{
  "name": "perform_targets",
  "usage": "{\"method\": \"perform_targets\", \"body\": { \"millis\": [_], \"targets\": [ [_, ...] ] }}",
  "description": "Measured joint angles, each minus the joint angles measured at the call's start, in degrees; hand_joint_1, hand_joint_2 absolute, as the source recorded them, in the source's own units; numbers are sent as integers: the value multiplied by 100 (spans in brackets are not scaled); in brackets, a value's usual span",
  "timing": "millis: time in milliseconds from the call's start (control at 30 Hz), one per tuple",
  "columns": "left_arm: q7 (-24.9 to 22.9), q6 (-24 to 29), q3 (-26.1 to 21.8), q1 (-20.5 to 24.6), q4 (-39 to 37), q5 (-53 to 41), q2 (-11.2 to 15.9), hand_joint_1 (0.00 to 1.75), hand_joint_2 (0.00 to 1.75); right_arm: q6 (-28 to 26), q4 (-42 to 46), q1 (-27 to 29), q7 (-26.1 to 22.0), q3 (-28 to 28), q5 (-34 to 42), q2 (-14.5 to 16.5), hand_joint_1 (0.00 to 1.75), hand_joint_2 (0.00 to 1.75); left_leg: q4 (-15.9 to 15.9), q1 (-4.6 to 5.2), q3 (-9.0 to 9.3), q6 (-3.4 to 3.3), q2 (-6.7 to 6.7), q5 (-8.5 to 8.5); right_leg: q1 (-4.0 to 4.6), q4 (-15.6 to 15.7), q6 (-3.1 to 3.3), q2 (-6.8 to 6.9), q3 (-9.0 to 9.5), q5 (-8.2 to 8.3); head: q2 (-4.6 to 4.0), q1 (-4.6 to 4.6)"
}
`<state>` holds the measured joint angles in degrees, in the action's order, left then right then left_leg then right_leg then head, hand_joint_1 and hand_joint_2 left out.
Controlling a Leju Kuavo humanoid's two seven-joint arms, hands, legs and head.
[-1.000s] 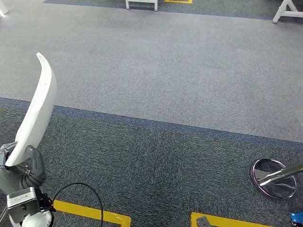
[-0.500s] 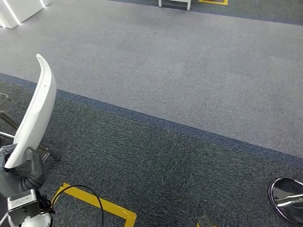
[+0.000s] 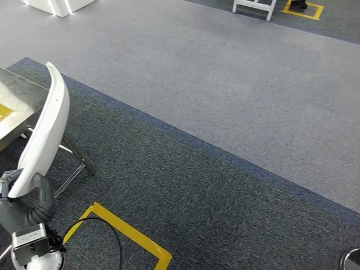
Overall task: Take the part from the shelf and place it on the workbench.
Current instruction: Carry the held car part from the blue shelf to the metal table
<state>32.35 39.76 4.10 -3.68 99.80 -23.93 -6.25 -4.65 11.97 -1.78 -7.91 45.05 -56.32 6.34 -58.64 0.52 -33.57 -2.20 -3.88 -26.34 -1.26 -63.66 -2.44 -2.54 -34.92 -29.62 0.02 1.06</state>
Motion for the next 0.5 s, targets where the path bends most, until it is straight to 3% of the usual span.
{"method": "perform_targets", "body": {
  "millis": [33,100,167,233,300,367,400,433,500],
  "targets": [
    [1,0,0,1,0,0,-1,175,175,1,0,-2,0,1,-2,-1,0,0,-13,-1,-16,25,-58,-1,-11,286,11,-123,136,95,0,-1],
    [3,0,0,1,0,1,1,175,175,5,-1,-4,1,2,-7,-1,0,0,-26,-15,-62,97,-170,16,-11,473,31,-243,242,92,-1,-6],
    [5,1,0,-4,1,0,4,175,175,13,-1,-4,2,2,-14,2,0,0,-32,-33,-84,166,-246,22,-10,512,72,-122,277,105,0,-6],
    [8,2,-1,8,2,-1,7,175,175,16,0,-3,1,3,-18,3,0,0,-294,-25,-199,229,-65,-148,-27,558,134,32,322,116,1,-43],
    [9,2,0,21,2,-1,9,175,175,17,1,1,0,4,-20,1,0,0,-972,-42,-514,289,212,-491,-18,572,178,193,352,99,1,-81],
    [9,1,1,15,2,-3,10,175,175,18,1,3,0,5,-26,1,0,0,-1553,-79,-797,331,301,-671,-6,570,188,352,370,75,1,-81],
    [9,1,1,12,2,-5,13,175,175,19,0,2,0,6,-30,1,0,0,-1570,-91,-809,341,317,-605,-4,570,185,427,385,61,1,-81],
    [9,0,0,11,2,-7,15,175,175,20,-1,0,0,6,-33,2,0,0,-1357,-100,-705,342,343,-437,-4,570,178,496,408,44,1,-82],
    [11,0,-1,16,2,-15,21,175,175,23,-1,-4,-1,6,-39,3,0,0,-584,-80,-311,310,533,-65,5,570,146,613,467,2,0,-83]
  ]
}}
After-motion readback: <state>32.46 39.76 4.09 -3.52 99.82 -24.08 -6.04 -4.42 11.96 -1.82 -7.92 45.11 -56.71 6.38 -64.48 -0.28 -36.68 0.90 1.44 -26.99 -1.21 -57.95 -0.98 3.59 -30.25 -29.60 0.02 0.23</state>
